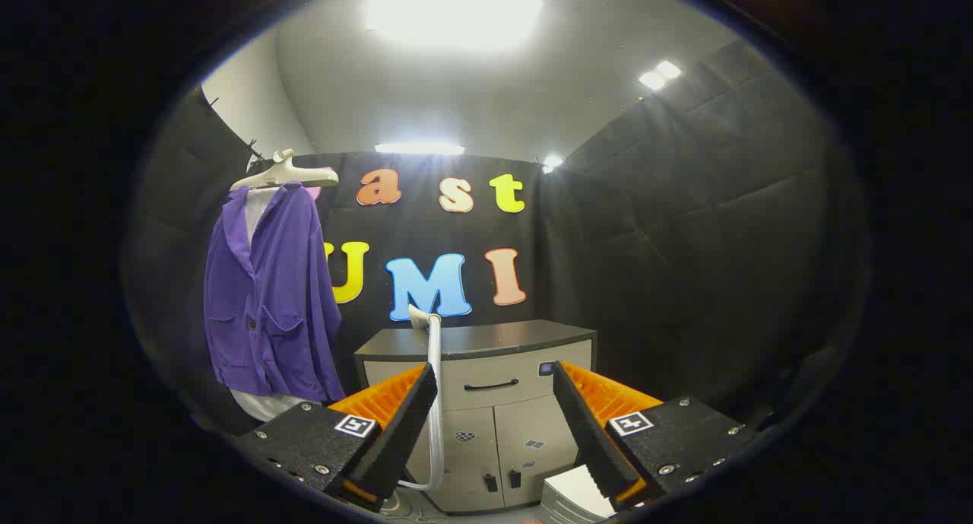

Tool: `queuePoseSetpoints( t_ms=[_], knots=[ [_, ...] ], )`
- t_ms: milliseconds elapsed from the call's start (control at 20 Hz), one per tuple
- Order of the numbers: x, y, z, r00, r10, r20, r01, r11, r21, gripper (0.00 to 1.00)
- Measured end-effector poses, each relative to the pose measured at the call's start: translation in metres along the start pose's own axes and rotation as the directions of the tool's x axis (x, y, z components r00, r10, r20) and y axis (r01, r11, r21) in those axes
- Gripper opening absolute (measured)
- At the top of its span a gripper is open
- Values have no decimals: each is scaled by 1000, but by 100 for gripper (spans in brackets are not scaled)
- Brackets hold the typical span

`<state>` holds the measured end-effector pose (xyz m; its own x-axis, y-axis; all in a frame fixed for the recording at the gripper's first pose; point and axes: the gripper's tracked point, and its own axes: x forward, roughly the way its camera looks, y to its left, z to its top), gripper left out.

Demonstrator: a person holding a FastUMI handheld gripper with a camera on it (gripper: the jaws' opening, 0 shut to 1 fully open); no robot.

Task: Iron the clothes twice with a garment steamer, once on the left side and once on the right side.

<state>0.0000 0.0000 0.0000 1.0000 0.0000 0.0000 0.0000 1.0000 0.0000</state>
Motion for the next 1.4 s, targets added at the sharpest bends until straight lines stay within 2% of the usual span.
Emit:
queuePoseSetpoints(
  t_ms=[900, 1150, 1400],
  knots=[
    [1, 7, 11, 1000, 15, 14, -16, 1000, 15, 95],
    [-2, 25, 21, 998, 60, 30, -60, 998, 16, 95],
    [-6, 55, 41, 988, 147, 49, -148, 989, 19, 95]
  ],
)
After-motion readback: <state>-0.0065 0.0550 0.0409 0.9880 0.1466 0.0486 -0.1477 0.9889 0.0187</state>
